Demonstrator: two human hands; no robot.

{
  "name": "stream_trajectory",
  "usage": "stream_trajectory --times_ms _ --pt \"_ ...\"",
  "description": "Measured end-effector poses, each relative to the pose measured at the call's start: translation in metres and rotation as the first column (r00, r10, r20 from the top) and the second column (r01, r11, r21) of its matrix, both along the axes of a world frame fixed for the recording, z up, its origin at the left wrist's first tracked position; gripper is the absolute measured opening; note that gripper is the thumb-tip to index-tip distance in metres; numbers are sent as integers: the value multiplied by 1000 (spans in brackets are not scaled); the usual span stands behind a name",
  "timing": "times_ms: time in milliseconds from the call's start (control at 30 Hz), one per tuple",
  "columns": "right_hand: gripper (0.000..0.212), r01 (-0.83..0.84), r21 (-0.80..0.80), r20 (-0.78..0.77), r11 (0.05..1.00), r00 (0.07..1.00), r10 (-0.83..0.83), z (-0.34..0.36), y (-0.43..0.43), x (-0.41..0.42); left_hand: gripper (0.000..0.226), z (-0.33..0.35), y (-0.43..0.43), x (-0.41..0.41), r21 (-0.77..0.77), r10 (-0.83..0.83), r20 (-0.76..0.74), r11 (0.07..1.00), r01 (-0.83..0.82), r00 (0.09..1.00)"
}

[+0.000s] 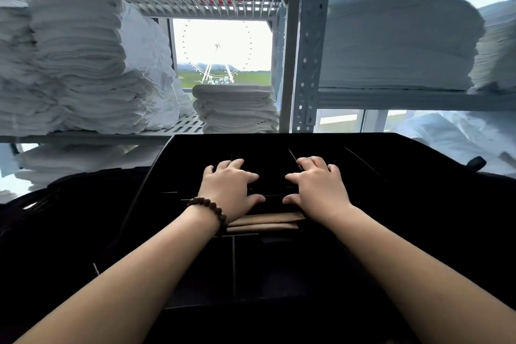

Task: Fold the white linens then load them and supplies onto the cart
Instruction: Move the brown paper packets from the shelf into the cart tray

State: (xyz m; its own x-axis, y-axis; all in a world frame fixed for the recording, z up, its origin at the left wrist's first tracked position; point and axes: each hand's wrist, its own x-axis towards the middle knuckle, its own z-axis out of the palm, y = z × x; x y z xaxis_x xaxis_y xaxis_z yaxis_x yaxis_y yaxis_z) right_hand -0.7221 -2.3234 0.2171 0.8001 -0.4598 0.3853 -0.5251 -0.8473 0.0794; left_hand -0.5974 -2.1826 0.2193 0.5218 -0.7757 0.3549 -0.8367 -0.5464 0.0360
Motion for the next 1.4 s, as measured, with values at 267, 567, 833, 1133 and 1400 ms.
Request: stream_trajectory --times_ms 267,567,833,1133,1400 --pt "47 129 -16 229 991 966 -122 37 -4 -80 51 32 -30 -76 -261 -106 96 957 127 990" --pt "44 409 -24 362 912 854 -374 42 -17 -213 46 31 -97 -193 -389 -399 70 833 393 914" --pt "39 715 -4 391 699 645 -657 17 -7 -341 45 3 -144 -305 -398 -673 40 667 630 739" --pt "36 897 83 373 434 376 -848 -40 48 -439 41 -52 -139 -404 -405 -883 -34 440 801 468" --pt "35 956 199 316 215 145 -938 -109 124 -461 50 -117 -91 -453 -351 -953 -192 290 891 235"
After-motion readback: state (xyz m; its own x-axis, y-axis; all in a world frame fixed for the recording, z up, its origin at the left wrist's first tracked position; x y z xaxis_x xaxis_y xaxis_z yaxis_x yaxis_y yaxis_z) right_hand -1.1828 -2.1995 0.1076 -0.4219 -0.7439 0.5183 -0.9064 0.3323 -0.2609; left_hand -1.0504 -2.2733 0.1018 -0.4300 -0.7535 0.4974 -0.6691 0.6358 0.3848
